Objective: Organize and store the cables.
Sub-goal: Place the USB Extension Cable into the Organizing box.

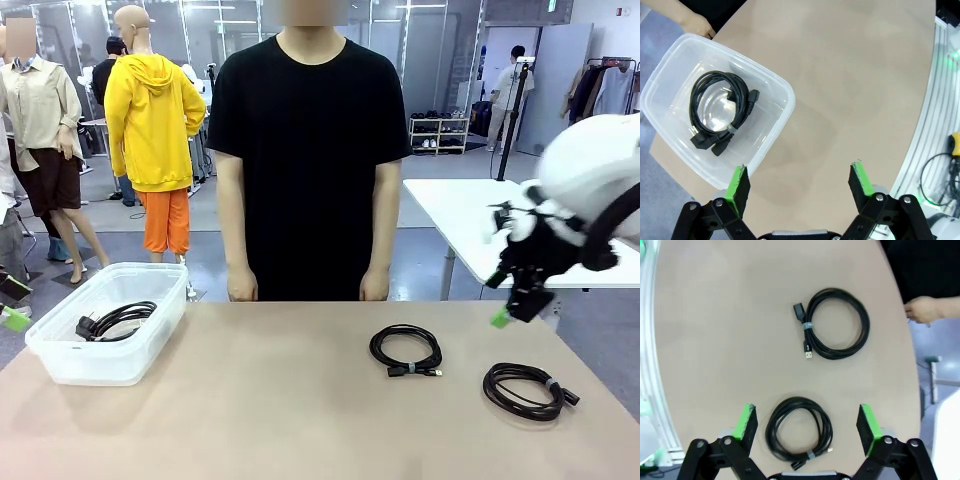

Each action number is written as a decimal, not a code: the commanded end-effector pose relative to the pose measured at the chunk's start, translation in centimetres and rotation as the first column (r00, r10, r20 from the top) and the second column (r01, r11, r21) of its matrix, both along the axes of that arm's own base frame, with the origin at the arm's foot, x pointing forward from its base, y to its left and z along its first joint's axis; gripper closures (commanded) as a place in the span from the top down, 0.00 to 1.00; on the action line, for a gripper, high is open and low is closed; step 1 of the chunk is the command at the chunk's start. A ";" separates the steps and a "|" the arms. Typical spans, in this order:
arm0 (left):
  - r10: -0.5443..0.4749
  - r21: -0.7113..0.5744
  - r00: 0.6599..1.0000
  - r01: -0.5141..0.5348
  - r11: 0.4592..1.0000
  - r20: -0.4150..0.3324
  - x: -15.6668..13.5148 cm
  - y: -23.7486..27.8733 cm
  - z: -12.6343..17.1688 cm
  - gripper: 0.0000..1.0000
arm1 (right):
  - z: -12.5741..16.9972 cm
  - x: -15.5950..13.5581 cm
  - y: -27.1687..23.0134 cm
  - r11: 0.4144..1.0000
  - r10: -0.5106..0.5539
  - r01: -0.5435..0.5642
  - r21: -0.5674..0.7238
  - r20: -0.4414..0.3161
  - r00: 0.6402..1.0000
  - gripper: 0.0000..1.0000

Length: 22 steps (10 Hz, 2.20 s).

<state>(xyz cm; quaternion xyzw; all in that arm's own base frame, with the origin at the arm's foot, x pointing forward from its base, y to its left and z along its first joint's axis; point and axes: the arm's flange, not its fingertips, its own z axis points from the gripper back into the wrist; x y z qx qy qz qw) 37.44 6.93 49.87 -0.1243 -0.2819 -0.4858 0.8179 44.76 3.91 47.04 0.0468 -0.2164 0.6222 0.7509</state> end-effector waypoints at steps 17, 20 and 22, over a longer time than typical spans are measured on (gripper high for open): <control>0.006 0.007 1.000 -0.006 1.000 -0.009 -0.1 -0.2 0.0 1.00 | -16.4 10.1 13.8 0.938 0.058 -0.122 -0.326 -0.198 0.978 0.86; 0.006 0.007 1.000 -0.006 1.000 -0.009 -0.1 -0.2 0.0 1.00 | -16.7 10.2 13.9 0.937 0.054 -0.122 -0.327 -0.209 0.976 0.00; 0.006 0.007 1.000 -0.006 1.000 -0.009 -0.1 -0.2 0.0 1.00 | -16.6 10.0 14.2 0.934 0.060 -0.130 -0.333 -0.212 0.975 0.00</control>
